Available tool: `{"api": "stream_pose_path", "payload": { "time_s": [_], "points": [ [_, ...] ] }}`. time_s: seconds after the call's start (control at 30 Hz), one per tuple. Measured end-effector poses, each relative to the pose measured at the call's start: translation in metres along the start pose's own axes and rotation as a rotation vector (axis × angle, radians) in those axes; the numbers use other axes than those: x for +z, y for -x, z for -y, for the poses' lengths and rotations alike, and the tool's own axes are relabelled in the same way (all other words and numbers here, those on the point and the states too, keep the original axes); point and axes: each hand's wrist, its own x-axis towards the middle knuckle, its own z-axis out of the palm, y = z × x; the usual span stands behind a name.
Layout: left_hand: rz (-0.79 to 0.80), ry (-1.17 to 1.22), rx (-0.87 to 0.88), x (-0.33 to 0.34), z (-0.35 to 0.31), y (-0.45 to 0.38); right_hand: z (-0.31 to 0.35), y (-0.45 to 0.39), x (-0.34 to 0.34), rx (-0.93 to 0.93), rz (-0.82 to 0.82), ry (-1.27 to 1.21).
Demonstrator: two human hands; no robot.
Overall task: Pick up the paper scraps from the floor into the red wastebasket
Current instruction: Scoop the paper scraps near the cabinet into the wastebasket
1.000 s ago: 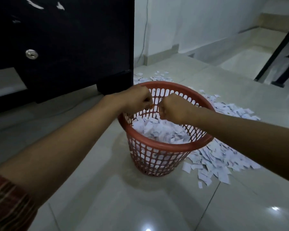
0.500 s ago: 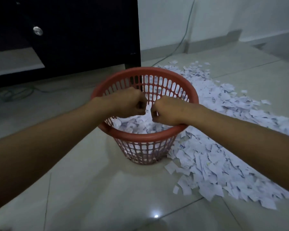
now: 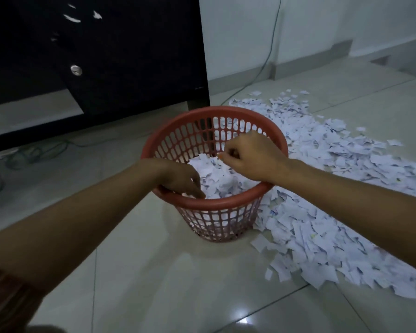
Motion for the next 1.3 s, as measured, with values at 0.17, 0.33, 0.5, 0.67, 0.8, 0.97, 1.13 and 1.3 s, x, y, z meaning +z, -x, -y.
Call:
{"api": "stream_pose_path", "payload": {
  "time_s": [0.17,0.33,0.5,0.67,0.8,0.97,1.13,1.3],
  "points": [
    [0.039,0.227,-0.124,-0.012,0.041,-0.007,0.03,-0.026,0.016,0.0,-0.045,-0.032],
    [-0.057,0.218,-0.201,-0.021,0.089,0.003,0.074,-0.068,0.045,0.015,-0.146,-0.113],
    [-0.386,0.191,0.096,-0.031,0.072,0.014,0.085,-0.073,0.046,0.042,-0.303,-0.212],
    [-0.584,0.269,0.162,-0.033,0.036,0.026,0.014,-0.009,0.026,-0.149,-0.235,-0.134],
    [-0.881,0.187,0.186,-0.037,-0.013,0.023,-0.05,0.024,0.022,-0.181,-0.117,-0.12],
    [-0.973,-0.005,0.375,-0.017,-0.088,-0.005,-0.125,0.058,0.035,-0.209,0.178,-0.025],
    [-0.729,-0.223,0.3,0.026,-0.146,-0.045,-0.196,0.099,0.066,-0.333,0.476,0.145],
    [-0.337,-0.334,0.143,0.049,-0.183,-0.073,-0.248,0.138,0.094,-0.417,0.69,0.196]
  ]
}}
